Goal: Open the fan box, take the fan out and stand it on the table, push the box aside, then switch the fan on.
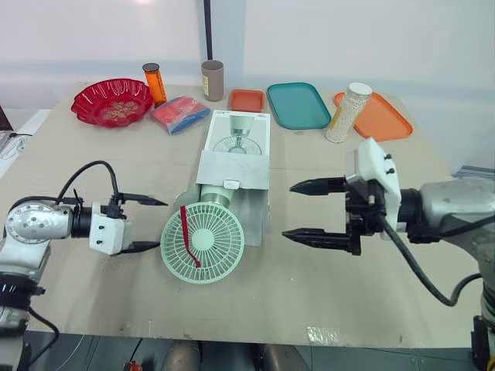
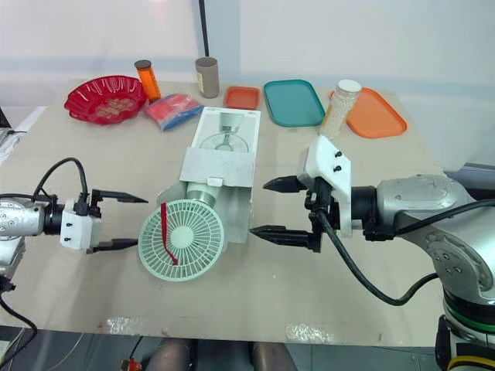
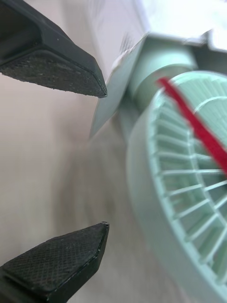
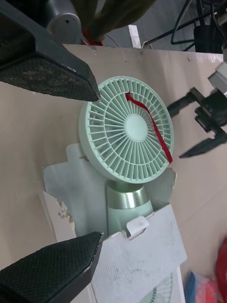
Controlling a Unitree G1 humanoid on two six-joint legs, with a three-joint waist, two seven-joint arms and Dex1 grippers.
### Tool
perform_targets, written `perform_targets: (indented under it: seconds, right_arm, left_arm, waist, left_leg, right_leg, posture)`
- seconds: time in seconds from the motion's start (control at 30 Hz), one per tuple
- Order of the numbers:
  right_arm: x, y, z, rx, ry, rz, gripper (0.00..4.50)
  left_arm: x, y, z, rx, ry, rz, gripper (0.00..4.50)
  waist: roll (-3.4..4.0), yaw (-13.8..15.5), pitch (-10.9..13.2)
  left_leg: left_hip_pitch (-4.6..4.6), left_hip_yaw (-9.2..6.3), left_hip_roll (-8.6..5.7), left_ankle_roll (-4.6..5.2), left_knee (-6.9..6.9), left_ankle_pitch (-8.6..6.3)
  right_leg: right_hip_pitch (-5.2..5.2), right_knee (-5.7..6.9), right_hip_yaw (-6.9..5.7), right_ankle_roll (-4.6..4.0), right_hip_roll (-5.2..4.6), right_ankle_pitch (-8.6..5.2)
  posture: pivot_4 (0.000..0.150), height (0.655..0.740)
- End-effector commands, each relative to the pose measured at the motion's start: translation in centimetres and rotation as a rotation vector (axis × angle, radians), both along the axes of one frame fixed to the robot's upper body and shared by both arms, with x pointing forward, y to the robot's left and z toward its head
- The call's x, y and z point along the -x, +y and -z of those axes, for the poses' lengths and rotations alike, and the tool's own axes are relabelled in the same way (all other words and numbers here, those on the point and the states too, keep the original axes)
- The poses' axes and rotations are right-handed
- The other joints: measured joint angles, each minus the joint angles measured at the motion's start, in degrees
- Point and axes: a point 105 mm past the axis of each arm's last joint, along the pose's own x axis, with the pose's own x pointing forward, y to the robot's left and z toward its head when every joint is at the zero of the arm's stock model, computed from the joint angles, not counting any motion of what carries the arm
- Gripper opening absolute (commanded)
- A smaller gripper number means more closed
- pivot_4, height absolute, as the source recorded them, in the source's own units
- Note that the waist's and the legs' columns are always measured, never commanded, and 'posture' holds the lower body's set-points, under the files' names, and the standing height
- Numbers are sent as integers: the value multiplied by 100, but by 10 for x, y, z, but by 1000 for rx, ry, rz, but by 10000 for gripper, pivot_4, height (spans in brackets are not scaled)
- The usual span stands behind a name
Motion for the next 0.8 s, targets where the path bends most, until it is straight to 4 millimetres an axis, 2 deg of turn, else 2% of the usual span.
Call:
perform_targets:
  seconds: [0.03,0.1,0.3,0.43,0.6,0.7,0.8]
  right_arm:
    - [2,0,-7,6,-55,2,44466]
    - [3,0,-7,3,-54,0,44466]
    - [3,2,-6,2,-54,-8,44466]
    - [-5,4,-9,-12,-83,17,44466]
    - [-4,7,-10,-17,-88,18,44466]
    - [-2,8,-9,-16,-86,18,44466]
    - [-2,9,-9,-17,-86,20,44466]
  left_arm:
    - [-2,-2,-14,12,-97,39,45000]
    - [0,-4,-17,16,-140,75,45000]
    - [12,-13,-10,-42,-238,226,45000]
    - [4,-13,-6,-71,-260,238,45000]
    - [6,-21,2,-101,-333,325,45000]
    - [8,-33,1,-83,-436,397,45000]
    - [8,-41,-1,-56,-469,419,45000]
  waist:
    - [0,-12,0]
    - [0,-20,0]
    - [1,-9,-1]
    - [1,-10,-1]
    - [0,-11,-2]
    - [0,-8,-2]
    - [0,-8,-2]
  left_leg:
    - [0,0,0,1,0,0]
    - [2,0,2,2,0,-1]
    - [3,0,1,5,8,-1]
    - [4,-4,0,9,21,-1]
    - [3,-4,1,16,22,-4]
    - [2,-4,1,16,29,-4]
    - [3,-6,1,18,41,-5]
  right_leg:
    - [0,1,0,0,0,0]
    - [-1,4,0,0,2,0]
    - [0,8,-2,0,0,0]
    - [7,12,-8,0,1,0]
    - [7,13,-9,1,1,-1]
    - [8,14,-14,1,0,-1]
    - [20,15,-21,1,-1,-1]
  posture:
    - [1500,7400]
    - [1500,7400]
    - [1500,7400]
    - [1500,7400]
    - [1500,7400]
    - [1500,7400]
    - [1500,7400]
